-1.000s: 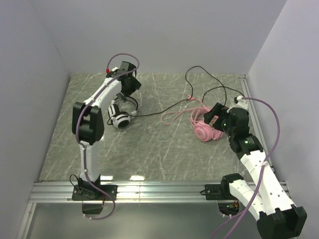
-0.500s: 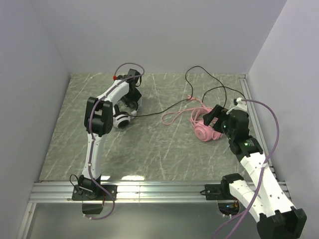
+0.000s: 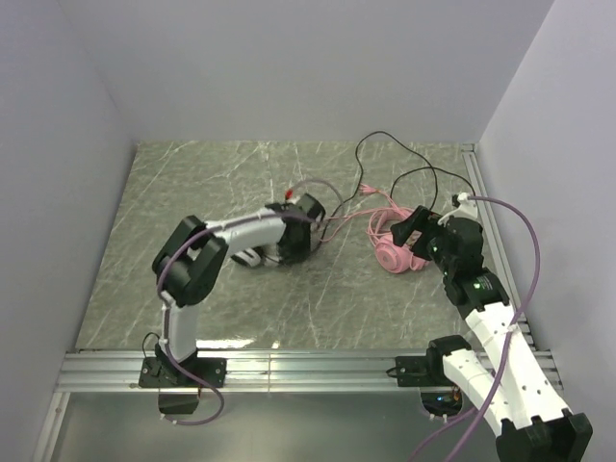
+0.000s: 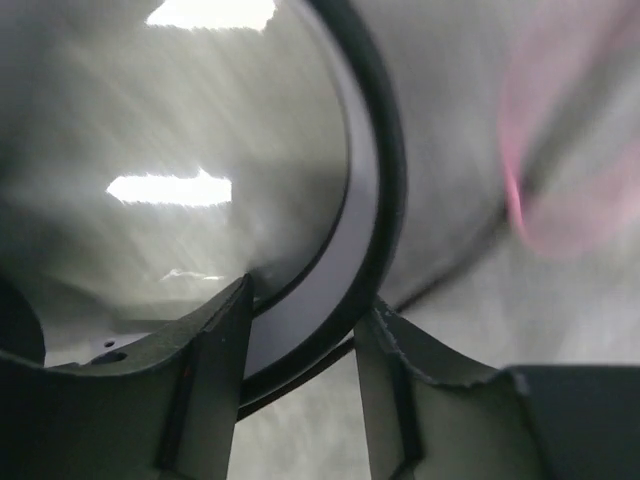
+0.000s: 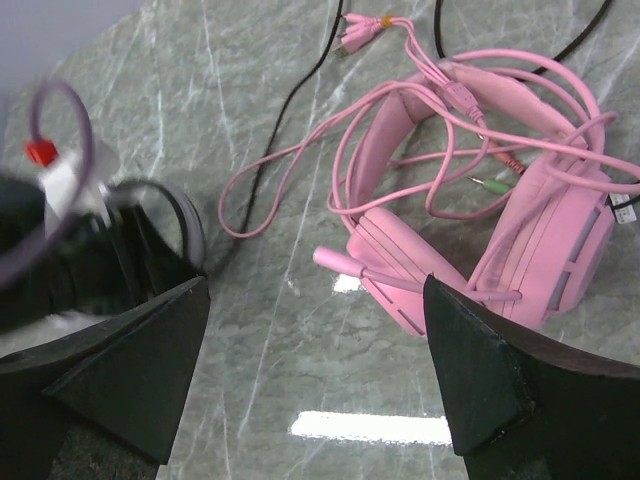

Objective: Wrap the headphones

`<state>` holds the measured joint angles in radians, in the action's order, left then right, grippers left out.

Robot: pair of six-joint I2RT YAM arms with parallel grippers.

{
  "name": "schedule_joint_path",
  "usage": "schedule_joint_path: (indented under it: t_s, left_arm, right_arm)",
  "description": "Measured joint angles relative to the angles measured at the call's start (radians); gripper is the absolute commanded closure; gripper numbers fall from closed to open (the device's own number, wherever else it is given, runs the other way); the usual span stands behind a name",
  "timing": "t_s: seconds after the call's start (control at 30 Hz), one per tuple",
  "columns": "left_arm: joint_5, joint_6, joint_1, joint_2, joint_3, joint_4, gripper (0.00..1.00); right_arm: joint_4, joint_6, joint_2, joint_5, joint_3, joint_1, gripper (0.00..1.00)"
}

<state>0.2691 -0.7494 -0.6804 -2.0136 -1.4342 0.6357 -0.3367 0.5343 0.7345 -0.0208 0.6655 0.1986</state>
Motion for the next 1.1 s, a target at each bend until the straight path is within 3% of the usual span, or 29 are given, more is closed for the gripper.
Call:
schedule_joint_path:
  t_s: [0.23, 0.37, 0.53, 0.67, 0.9, 1.1]
  left_arm:
    - [-0.107, 0.114, -0.259, 0.285, 0.337, -0.088, 0.4]
    - [-0.158, 0.155, -0.35, 0.447, 0.45, -0.114, 0.34]
    - [-0.16, 0.162, -0.341, 0.619, 0.525, -0.142, 0.15]
    - [-0.119, 0.15, -0.339, 0.724, 0.536, -0.159, 0.08]
    - [0.048, 0.065, -0.339, 0.768, 0.468, -0.06, 0.08]
    - [0.201, -0.046, -0.339, 0.81, 0.452, 0.069, 0.08]
  right_arm:
    - [0.001, -0.001, -0.003, -0.023, -0.008, 0.0, 0.06]
    - [0.025, -0.015, 0.042, -0.078, -0.027, 0.0, 0.07]
    - [0.075, -0.071, 0.185, -0.154, -0.03, 0.054, 0.06]
    - [0.093, -0.1, 0.313, -0.164, -0.015, 0.141, 0.06]
    - [0.161, -0.195, 0.5, -0.182, 0.136, 0.298, 0.07]
    - [0.292, -0.25, 0.629, -0.228, 0.17, 0.332, 0.09]
